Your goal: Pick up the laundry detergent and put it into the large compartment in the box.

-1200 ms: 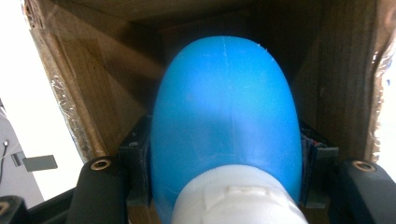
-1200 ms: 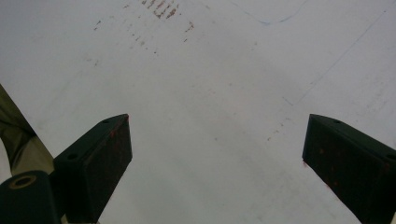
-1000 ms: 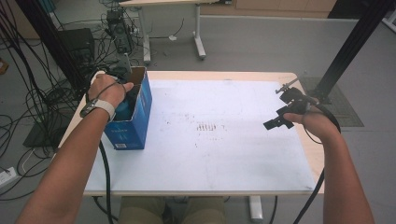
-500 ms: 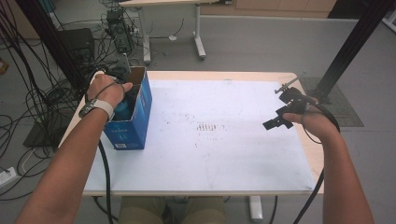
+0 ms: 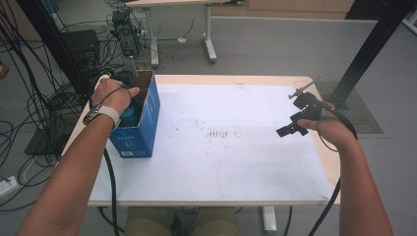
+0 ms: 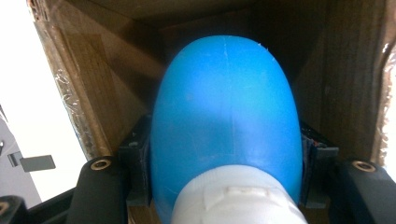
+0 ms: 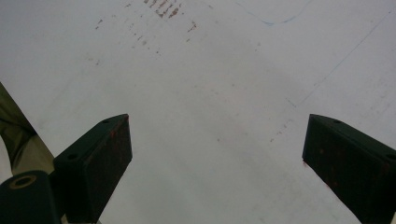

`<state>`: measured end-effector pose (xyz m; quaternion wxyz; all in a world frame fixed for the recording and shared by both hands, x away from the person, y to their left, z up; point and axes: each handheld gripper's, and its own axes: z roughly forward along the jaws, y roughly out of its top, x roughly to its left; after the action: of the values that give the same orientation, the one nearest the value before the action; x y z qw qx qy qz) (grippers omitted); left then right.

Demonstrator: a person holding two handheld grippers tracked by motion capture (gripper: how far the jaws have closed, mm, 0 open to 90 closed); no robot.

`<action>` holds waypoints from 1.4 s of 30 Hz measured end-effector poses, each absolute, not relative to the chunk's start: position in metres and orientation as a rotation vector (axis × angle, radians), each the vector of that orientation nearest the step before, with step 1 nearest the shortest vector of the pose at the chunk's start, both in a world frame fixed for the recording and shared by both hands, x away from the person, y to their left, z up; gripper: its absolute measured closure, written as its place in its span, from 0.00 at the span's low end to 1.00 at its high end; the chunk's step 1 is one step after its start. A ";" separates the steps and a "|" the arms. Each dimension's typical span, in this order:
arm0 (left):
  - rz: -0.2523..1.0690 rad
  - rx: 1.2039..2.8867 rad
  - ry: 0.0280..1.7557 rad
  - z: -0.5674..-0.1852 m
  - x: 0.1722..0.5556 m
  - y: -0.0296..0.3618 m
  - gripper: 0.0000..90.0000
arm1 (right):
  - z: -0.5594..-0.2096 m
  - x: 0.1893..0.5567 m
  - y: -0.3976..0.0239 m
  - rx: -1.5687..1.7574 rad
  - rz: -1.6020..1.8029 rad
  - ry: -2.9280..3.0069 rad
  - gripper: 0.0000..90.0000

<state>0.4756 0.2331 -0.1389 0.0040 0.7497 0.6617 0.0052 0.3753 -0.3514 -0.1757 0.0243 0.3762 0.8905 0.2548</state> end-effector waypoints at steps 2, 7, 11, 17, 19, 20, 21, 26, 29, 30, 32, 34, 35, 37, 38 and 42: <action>0.017 2.353 2.072 -0.139 0.476 0.233 0.42 | -0.175 0.375 -0.351 1.164 0.785 2.756 0.09; 0.017 2.350 2.073 -0.139 0.475 0.233 0.42 | -0.174 0.375 -0.351 1.161 0.785 2.755 0.09; 0.018 2.348 2.073 -0.139 0.474 0.233 0.42 | -0.173 0.375 -0.350 1.159 0.786 2.754 0.09; 0.023 2.345 2.070 -0.139 0.474 0.234 0.42 | -0.174 0.376 -0.349 1.160 0.787 2.756 0.09; 0.019 2.345 2.070 -0.139 0.474 0.234 0.42 | -0.174 0.376 -0.349 1.163 0.786 2.756 0.09; 0.019 2.345 2.071 -0.139 0.474 0.234 0.42 | -0.175 0.376 -0.349 1.163 0.783 2.757 0.09; 0.020 2.346 2.070 -0.139 0.474 0.234 0.42 | -0.175 0.376 -0.349 1.167 0.782 2.757 0.09; 0.021 2.350 2.069 -0.139 0.474 0.233 0.42 | -0.175 0.376 -0.349 1.161 0.787 2.757 0.09; 0.020 2.352 2.069 -0.139 0.474 0.233 0.42 | -0.174 0.376 -0.349 1.160 0.788 2.755 0.09; 0.021 2.352 2.068 -0.139 0.473 0.233 0.42 | -0.174 0.376 -0.349 1.160 0.789 2.755 0.09; 0.020 2.350 2.069 -0.139 0.473 0.234 0.42 | -0.174 0.376 -0.349 1.158 0.789 2.755 0.09; 0.020 2.350 2.069 -0.139 0.473 0.234 0.42 | -0.174 0.376 -0.349 1.158 0.789 2.755 0.09; 0.023 2.350 2.067 -0.139 0.473 0.233 0.42 | -0.174 0.376 -0.349 1.158 0.788 2.755 0.09; 0.025 2.349 2.066 -0.139 0.472 0.233 0.42 | -0.174 0.375 -0.349 1.160 0.790 2.754 0.09; 0.025 2.349 2.066 -0.139 0.473 0.233 0.42 | -0.174 0.375 -0.349 1.158 0.790 2.755 0.09; 0.024 2.350 2.066 -0.139 0.473 0.233 0.42 | -0.174 0.375 -0.350 1.163 0.788 2.753 0.09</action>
<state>0.4728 0.2332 -0.1389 0.0063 0.7509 0.6603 0.0076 0.3746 -0.3498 -0.1735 0.0255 0.3763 0.8904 0.2549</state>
